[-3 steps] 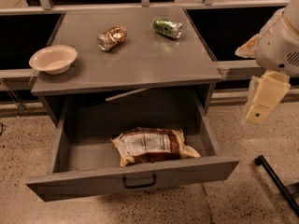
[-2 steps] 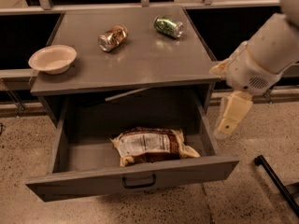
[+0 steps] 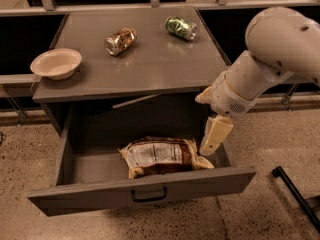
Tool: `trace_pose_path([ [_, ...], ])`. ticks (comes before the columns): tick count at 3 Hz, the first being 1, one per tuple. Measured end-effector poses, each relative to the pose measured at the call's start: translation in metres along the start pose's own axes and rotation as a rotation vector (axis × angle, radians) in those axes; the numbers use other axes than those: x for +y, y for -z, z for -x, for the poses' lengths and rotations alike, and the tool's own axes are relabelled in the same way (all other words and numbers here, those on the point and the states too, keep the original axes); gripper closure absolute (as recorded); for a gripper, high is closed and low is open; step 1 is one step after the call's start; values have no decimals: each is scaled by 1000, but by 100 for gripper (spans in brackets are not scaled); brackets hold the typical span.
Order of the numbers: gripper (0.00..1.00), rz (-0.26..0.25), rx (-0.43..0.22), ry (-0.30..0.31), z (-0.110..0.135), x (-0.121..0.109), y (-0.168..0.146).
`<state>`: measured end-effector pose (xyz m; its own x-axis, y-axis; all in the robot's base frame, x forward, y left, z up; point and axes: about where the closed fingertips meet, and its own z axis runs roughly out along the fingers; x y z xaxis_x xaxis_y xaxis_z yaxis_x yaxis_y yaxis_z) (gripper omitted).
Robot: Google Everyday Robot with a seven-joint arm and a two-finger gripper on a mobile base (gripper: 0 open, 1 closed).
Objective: Pick brown chip bag from top drawer and place on counter
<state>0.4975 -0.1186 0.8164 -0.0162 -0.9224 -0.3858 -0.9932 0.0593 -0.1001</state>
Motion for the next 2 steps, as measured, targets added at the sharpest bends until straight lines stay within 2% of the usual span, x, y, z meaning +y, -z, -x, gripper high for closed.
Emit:
trace_pose_path([
  [1,42,48,-24,54,17,-4,-38],
  [2,54,90,-29,86,28,-8,-74],
])
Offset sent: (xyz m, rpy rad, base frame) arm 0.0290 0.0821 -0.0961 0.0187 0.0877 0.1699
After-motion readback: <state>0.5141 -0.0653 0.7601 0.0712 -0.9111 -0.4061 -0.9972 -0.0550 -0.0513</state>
